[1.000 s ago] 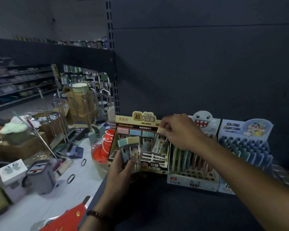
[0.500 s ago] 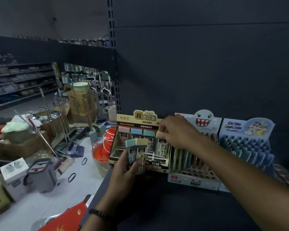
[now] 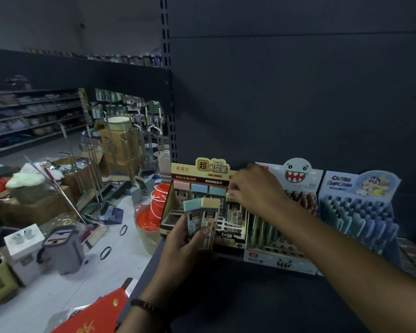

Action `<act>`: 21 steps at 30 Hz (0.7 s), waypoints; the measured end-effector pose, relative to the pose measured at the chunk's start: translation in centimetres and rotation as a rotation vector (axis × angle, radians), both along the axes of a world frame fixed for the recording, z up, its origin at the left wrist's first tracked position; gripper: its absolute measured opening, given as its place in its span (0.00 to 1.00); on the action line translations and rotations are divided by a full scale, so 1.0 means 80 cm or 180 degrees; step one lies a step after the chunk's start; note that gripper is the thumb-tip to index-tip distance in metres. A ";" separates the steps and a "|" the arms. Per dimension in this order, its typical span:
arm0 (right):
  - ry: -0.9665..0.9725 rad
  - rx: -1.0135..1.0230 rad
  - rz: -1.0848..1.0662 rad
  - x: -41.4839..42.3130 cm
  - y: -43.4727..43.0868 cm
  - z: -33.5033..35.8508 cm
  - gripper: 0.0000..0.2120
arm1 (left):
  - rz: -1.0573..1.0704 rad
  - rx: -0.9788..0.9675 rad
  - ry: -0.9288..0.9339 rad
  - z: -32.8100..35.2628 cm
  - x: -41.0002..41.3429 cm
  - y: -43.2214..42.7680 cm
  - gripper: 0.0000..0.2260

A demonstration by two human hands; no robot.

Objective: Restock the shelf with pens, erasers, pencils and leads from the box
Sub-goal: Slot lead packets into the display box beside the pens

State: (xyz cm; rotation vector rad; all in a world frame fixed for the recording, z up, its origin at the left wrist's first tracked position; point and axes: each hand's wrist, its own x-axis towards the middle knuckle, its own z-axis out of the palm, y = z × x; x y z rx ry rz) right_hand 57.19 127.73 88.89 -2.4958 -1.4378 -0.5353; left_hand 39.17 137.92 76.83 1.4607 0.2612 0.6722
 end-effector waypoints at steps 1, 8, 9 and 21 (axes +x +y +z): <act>0.0089 0.0102 0.0093 -0.002 -0.004 0.004 0.07 | -0.0015 -0.0029 -0.0003 0.000 0.000 -0.001 0.17; 0.1279 -0.0047 0.1078 -0.025 -0.019 0.004 0.09 | 0.0071 0.0113 0.0054 -0.001 -0.002 0.003 0.17; 0.1336 0.0030 0.1078 -0.023 -0.018 0.002 0.07 | 0.0086 0.0144 0.0069 -0.001 -0.002 0.002 0.17; 0.1171 0.0832 0.0556 0.011 -0.040 0.024 0.06 | 0.0768 0.0060 -0.0142 -0.007 0.000 0.005 0.08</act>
